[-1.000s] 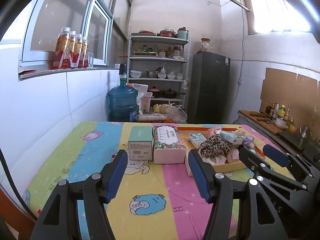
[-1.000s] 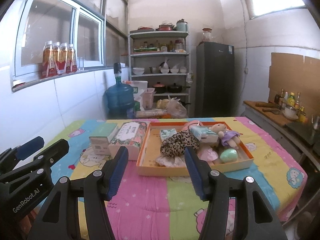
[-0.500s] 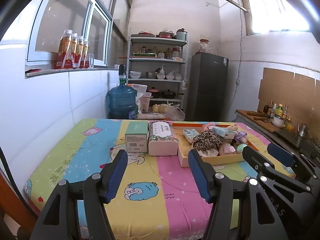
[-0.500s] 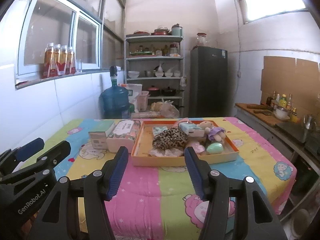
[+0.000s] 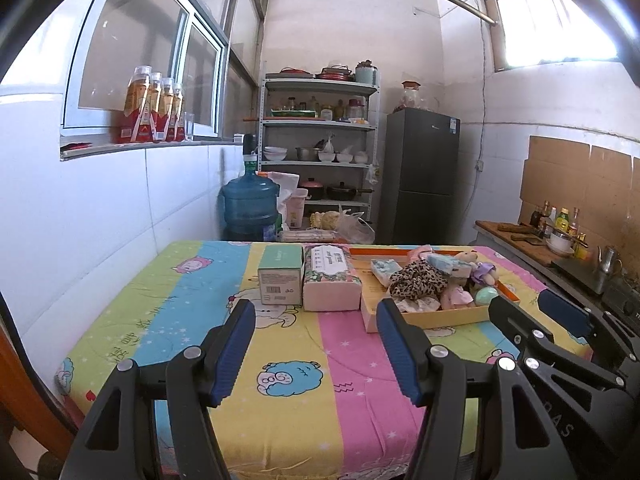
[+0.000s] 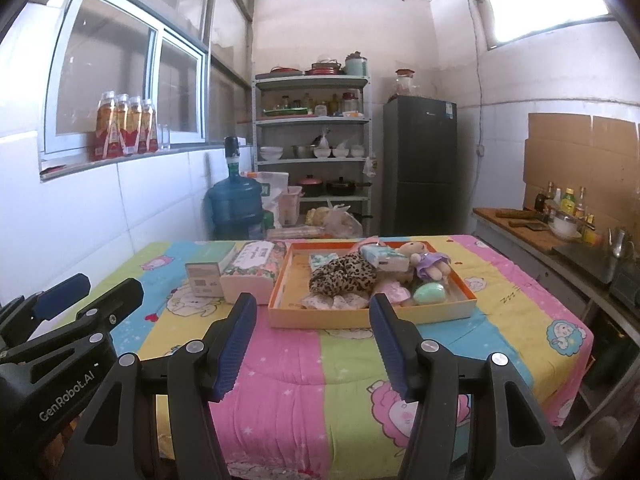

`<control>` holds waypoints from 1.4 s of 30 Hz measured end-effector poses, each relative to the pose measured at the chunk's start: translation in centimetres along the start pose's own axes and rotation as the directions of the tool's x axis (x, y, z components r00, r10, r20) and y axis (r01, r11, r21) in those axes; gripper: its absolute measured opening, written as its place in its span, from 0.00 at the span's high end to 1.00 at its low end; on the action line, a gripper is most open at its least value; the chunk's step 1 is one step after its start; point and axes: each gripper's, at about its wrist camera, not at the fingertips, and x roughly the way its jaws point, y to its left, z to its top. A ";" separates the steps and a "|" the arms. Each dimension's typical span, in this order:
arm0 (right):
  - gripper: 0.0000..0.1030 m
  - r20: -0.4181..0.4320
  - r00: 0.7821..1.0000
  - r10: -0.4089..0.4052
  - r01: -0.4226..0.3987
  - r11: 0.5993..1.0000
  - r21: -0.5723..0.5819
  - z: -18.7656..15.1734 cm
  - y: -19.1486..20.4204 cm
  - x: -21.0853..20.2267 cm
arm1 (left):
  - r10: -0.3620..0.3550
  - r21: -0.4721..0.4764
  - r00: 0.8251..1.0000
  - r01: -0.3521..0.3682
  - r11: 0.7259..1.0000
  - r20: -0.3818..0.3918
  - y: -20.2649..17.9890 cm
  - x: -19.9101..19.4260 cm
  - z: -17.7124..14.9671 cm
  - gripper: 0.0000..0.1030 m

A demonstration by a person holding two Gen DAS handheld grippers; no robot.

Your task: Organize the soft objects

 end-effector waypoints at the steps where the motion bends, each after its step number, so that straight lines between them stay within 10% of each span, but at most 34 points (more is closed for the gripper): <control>1: 0.41 0.000 1.000 0.001 -0.001 1.000 0.001 0.0 0.0 0.0 | -0.002 0.000 1.000 0.002 1.000 0.000 0.0 0.1 0.0 0.39; 42: 0.41 -0.020 1.000 0.023 -0.023 1.000 0.001 -0.1 0.4 0.6 | 0.005 -0.002 1.000 -0.005 1.000 -0.005 0.6 0.4 0.0 0.39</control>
